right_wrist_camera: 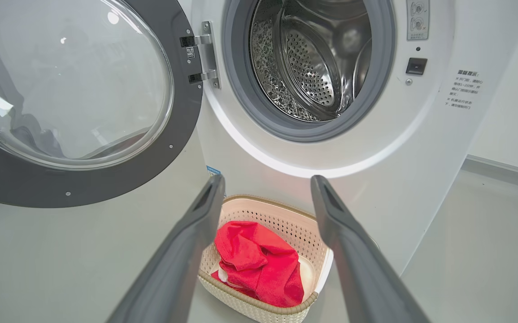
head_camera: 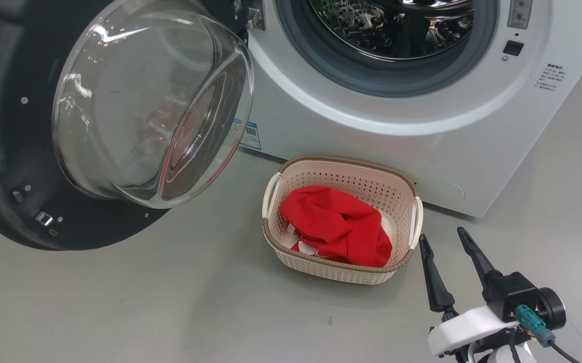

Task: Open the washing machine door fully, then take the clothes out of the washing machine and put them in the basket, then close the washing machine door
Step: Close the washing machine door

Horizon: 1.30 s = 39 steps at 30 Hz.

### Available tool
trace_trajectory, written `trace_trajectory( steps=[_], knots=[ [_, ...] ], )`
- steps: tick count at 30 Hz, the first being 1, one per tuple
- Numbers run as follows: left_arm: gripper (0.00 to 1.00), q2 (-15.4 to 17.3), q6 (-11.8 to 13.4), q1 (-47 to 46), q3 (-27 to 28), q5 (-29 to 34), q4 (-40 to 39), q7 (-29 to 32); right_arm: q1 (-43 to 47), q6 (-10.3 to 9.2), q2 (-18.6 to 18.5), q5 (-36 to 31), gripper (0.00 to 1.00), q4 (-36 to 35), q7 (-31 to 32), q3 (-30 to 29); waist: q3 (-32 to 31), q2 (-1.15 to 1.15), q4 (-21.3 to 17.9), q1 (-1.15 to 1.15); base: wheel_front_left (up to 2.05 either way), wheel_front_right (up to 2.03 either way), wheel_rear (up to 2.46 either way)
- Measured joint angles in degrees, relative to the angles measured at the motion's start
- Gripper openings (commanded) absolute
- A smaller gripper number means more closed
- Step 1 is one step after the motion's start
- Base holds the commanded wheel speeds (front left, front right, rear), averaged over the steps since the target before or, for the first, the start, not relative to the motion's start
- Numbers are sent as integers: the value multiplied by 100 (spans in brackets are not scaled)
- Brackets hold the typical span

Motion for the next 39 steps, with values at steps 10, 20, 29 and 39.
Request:
trace_trajectory(
  steps=[10, 20, 29, 39],
  knots=[
    [0, 433, 230, -293, -315, -222, 853, 728, -42, 4, -44, -24, 100, 3, 22, -4, 78, 0, -112, 0, 0, 0, 0],
    [0, 683, 246, -561, -768, -243, 1270, 1421, -136, 24, -40, -30, 100, 16, 54, 53, 126, 0, -243, 0, 0, 0, 0],
    [0, 756, 194, -700, -1035, -283, 1504, 1846, -187, 49, -37, -31, 100, 29, 55, 71, 171, 0, -405, 0, 0, 0, 0],
    [0, 812, 36, -922, -1199, -430, 1723, 2240, -195, 42, -40, -31, 100, 34, 54, 25, 208, 0, -465, 0, 0, 0, 0]
  ],
)
